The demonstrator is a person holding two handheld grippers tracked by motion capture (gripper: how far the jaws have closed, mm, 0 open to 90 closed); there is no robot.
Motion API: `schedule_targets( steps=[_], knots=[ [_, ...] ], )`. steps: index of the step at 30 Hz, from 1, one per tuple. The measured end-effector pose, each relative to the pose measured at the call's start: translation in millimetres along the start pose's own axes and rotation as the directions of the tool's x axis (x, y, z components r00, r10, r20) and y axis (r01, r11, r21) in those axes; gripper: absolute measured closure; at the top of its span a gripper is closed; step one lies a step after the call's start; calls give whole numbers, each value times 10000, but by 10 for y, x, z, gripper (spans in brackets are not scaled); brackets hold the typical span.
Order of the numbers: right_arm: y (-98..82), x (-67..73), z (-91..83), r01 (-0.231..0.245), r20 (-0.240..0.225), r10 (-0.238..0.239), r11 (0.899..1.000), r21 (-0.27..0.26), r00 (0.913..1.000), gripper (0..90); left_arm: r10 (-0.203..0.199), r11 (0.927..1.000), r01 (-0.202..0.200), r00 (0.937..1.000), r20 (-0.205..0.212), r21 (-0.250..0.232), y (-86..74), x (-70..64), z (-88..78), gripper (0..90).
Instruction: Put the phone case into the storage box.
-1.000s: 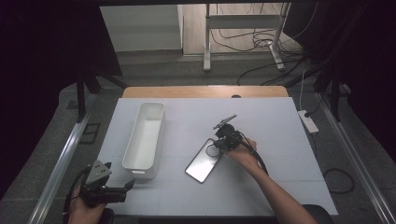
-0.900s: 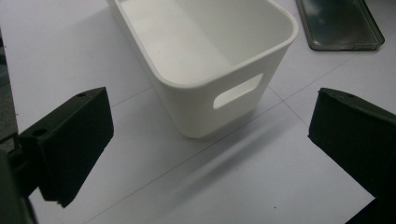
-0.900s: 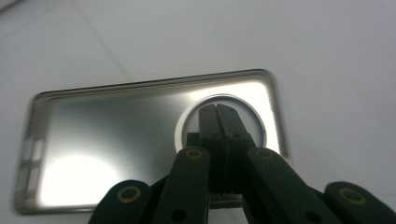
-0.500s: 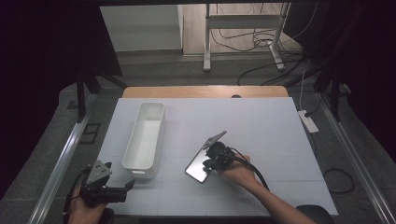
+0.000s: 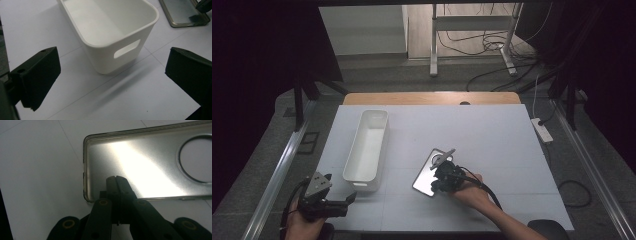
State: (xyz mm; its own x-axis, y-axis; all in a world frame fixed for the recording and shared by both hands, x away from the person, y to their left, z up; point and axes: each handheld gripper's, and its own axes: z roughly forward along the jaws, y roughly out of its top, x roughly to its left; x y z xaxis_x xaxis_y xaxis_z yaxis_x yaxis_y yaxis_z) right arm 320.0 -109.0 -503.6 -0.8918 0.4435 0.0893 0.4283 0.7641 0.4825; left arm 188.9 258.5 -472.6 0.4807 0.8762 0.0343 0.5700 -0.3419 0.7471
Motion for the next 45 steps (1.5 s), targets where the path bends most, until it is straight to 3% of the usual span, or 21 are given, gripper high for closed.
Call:
schedule_targets(
  steps=[17,20,32,42,45],
  knots=[
    [-291,-318,-254,-997,749,986,9949,116,9923,897,-3,10000,3,10000,-34,13,5,-5,5,8],
    [-317,-381,-274,-945,910,940,9955,10,9914,897,-4,10000,4,10000,-30,11,5,-5,5,7],
    [-395,-586,-351,-1444,1458,1446,9895,-118,9787,898,24,10000,-24,10000,-23,14,4,-3,2,8],
    [-398,-579,-351,-1485,1508,1489,9888,-138,9773,879,6,10000,-6,10000,-38,3,5,-7,4,8],
    [-392,-569,-381,-1417,1382,1467,9889,-453,9795,864,1,10000,-1,10000,-25,-2,4,-5,4,7]
  ],
)
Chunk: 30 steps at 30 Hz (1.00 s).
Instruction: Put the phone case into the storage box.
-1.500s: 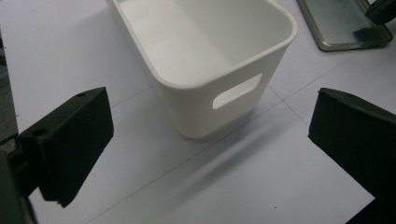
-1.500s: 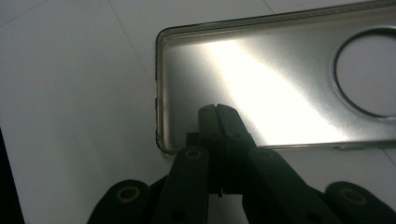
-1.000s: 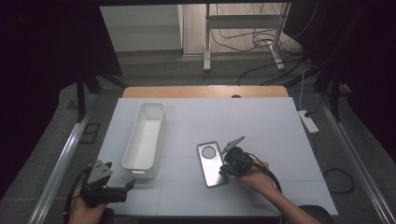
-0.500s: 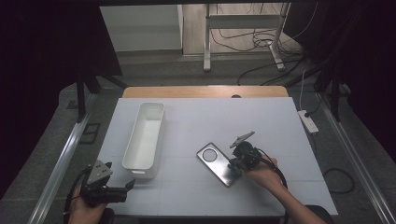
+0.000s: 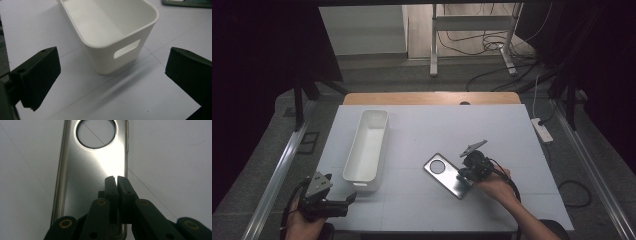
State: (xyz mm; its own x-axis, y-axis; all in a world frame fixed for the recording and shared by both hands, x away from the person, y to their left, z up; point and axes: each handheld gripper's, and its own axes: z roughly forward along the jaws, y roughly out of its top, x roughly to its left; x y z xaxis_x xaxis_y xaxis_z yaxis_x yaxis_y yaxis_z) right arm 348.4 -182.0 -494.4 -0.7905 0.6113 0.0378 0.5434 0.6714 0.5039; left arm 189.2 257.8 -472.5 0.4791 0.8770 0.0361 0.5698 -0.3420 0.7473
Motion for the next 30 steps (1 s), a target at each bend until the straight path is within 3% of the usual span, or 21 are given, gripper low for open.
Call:
schedule_targets(
  steps=[5,10,11,14,15,18,23,30],
  knots=[
    [18,28,-90,4,-31,-6,9982,-593,10000,701,-5,10000,5,10000,-17,4,1,-3,1,7],
    [25,7,-112,-97,89,104,9969,-779,9999,453,0,10000,0,10000,-24,4,2,-5,1,8],
    [25,7,-112,-97,89,104,9969,-779,9999,453,0,10000,0,10000,-24,4,2,-5,1,8],
    [33,-29,-118,-524,157,544,9929,-1064,9984,306,-6,10000,6,10000,-20,7,2,-4,2,8],
    [37,-43,-125,-580,271,617,9910,-1207,9977,213,-17,10000,17,10000,-13,0,1,-2,1,8],
    [38,-57,-131,-731,429,793,9885,-1324,9959,110,-17,10000,17,10000,-10,3,1,-2,1,8],
    [40,-75,-107,-747,466,798,9918,-1039,9957,23,0,10000,0,10000,-10,9,1,-4,2,8],
    [38,-101,-80,-862,465,899,9933,-769,9949,11,1,10000,-1,10000,-5,9,2,-4,2,8]
  ],
)
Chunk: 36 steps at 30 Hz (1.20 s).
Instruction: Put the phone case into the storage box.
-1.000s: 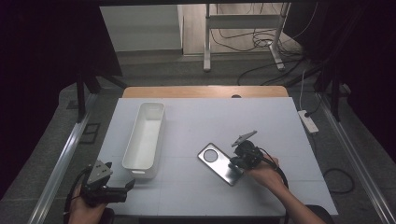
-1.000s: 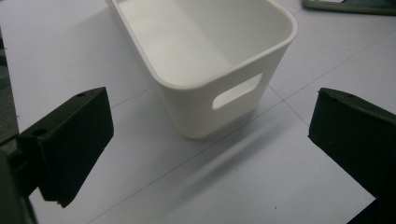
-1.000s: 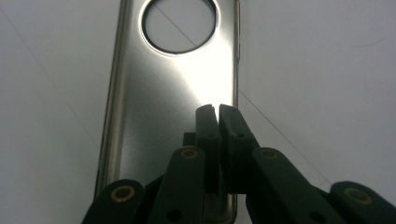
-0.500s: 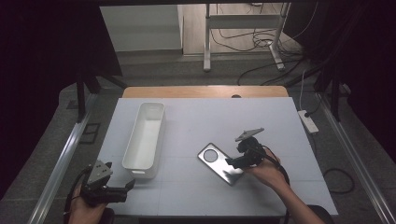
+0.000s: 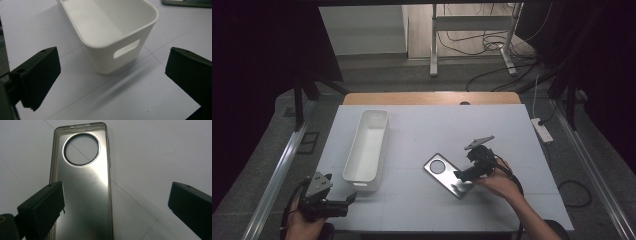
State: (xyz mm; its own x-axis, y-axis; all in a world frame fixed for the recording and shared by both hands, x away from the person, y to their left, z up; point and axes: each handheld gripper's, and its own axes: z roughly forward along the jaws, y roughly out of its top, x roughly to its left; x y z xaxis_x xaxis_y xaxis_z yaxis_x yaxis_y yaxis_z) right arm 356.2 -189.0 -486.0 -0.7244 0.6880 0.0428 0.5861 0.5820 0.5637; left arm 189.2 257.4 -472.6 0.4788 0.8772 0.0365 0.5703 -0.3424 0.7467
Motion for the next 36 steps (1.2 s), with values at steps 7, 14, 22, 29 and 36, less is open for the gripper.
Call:
schedule_targets(
  steps=[7,14,22,29,36],
  knots=[
    [-4,-12,59,-25,16,24,9994,355,10000,19,-15,10000,15,10000,23,3,0,3,1,8],
    [-20,-14,145,152,38,-156,9957,913,9999,122,-9,10000,9,10000,26,21,1,2,3,8],
    [-43,-7,219,566,-50,-564,9887,1386,9984,309,0,10000,0,10000,40,22,2,2,5,9],
    [-33,-62,190,672,-234,-647,9896,1274,9976,607,62,10000,-63,10000,16,64,4,-5,10,9],
    [-21,-35,182,942,-701,-853,9862,1359,9939,870,57,10000,-57,10000,23,69,4,-4,9,8]
  ],
)
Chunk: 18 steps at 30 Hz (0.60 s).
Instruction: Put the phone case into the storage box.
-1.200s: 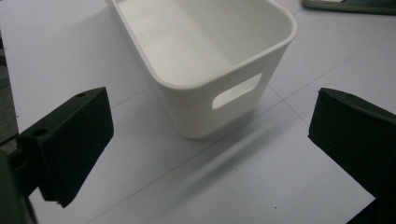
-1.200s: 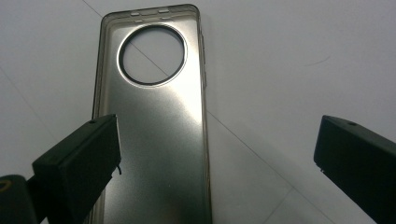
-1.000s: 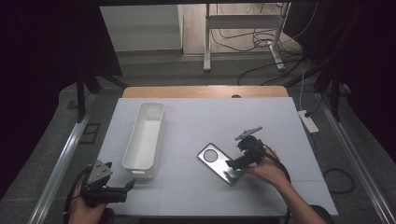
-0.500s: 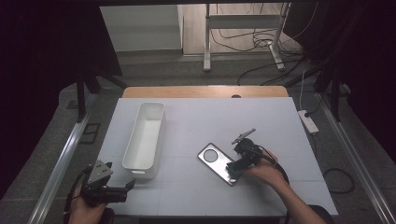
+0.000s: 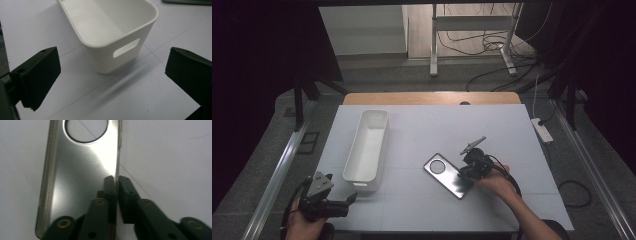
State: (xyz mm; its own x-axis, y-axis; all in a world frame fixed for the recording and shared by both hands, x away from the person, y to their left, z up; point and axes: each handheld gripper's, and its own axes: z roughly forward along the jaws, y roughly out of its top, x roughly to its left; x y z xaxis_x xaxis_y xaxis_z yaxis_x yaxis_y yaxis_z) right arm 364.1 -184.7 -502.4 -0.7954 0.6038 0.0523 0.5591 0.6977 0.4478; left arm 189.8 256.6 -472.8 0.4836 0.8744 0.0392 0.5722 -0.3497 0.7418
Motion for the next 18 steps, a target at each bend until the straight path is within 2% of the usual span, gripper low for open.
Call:
schedule_targets(
  steps=[4,7,11,18],
  knots=[
    [5,-22,0,-102,-105,102,9999,39,9999,881,-131,9999,132,9999,104,-87,-4,17,-8,7],
    [14,9,-1,45,126,-47,9999,98,9999,884,-40,10000,42,9998,196,-90,-2,15,-9,8],
    [11,9,-2,65,126,-66,9999,79,9999,884,164,9998,-160,9988,466,-99,0,10,-9,19],
    [7,12,-15,55,170,-54,10000,-52,9998,885,63,9999,-51,9972,751,-160,4,34,-12,23]
  ],
)
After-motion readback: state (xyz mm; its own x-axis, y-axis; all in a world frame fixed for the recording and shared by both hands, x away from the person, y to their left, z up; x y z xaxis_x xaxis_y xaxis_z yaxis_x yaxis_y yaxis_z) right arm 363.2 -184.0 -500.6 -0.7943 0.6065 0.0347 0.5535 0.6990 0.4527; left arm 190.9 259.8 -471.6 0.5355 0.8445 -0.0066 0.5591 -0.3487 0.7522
